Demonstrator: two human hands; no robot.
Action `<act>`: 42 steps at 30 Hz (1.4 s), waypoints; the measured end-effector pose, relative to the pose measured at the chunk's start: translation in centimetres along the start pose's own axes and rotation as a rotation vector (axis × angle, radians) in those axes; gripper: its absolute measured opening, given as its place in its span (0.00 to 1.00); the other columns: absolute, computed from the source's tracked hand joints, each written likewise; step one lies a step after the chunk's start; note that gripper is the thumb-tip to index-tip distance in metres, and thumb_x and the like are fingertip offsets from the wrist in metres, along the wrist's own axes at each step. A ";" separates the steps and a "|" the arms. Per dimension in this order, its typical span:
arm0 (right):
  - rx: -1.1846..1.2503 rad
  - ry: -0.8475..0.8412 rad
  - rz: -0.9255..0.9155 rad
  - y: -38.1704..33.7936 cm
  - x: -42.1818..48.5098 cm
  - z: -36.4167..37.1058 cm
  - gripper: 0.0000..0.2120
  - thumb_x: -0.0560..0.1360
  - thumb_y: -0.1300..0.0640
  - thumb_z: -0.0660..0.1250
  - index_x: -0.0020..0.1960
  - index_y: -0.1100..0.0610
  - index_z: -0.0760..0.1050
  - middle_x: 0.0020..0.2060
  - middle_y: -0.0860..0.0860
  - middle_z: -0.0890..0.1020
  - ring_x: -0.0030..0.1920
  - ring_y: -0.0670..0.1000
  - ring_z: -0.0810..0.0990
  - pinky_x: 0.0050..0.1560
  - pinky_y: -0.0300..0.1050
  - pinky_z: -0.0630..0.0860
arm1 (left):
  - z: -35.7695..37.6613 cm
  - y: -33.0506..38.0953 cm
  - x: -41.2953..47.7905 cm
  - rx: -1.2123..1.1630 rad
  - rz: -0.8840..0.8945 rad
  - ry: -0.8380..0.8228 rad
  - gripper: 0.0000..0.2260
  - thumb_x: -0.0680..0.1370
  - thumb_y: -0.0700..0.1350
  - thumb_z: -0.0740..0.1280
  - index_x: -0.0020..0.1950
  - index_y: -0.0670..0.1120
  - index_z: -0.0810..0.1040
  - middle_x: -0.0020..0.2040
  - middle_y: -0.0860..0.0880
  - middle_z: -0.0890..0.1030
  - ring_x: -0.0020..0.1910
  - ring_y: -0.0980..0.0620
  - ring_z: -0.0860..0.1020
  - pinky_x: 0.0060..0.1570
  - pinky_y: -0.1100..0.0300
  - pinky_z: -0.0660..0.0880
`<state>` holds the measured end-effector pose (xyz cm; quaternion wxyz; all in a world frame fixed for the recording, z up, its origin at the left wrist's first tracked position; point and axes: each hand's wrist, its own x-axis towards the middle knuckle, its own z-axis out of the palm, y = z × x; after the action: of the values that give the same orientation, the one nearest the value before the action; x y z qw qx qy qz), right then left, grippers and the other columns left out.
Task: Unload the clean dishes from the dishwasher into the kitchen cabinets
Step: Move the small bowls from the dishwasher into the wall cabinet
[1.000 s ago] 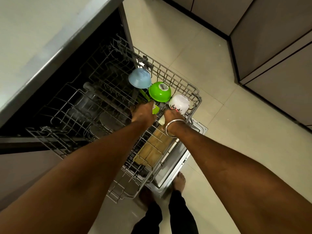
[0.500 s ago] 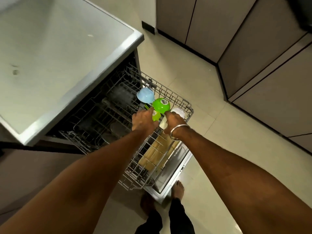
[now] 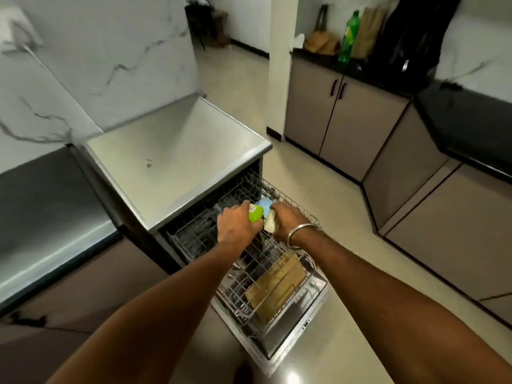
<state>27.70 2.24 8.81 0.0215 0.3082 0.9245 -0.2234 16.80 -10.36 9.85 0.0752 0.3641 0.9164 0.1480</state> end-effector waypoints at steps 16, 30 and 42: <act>-0.112 0.000 -0.531 -19.6 -11.3 -6.8 0.42 0.62 0.51 0.80 0.73 0.54 0.70 0.63 0.56 0.76 0.62 0.60 0.76 0.64 0.51 0.74 | -17.2 -7.7 -19.2 0.029 -0.318 0.377 0.31 0.74 0.64 0.66 0.74 0.51 0.71 0.60 0.45 0.82 0.56 0.41 0.78 0.54 0.48 0.74; -0.033 0.008 -0.959 -43.7 -19.7 -6.4 0.38 0.62 0.52 0.82 0.69 0.53 0.71 0.63 0.52 0.78 0.61 0.54 0.77 0.62 0.48 0.74 | -31.4 -21.6 -33.6 0.016 -0.585 0.729 0.33 0.74 0.65 0.66 0.75 0.50 0.72 0.60 0.47 0.83 0.58 0.43 0.79 0.57 0.49 0.75; -0.010 0.014 -1.145 -65.6 -25.4 -0.2 0.39 0.67 0.47 0.79 0.73 0.54 0.67 0.66 0.55 0.75 0.64 0.57 0.74 0.65 0.51 0.72 | -41.7 -37.4 -44.5 0.058 -0.695 0.892 0.29 0.73 0.69 0.64 0.67 0.53 0.77 0.55 0.48 0.84 0.55 0.44 0.81 0.49 0.53 0.77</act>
<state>10.30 -58.53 39.71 -0.1074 -0.2403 0.9453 -0.1929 14.68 -75.92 38.39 -0.2849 -0.0548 0.9293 0.2287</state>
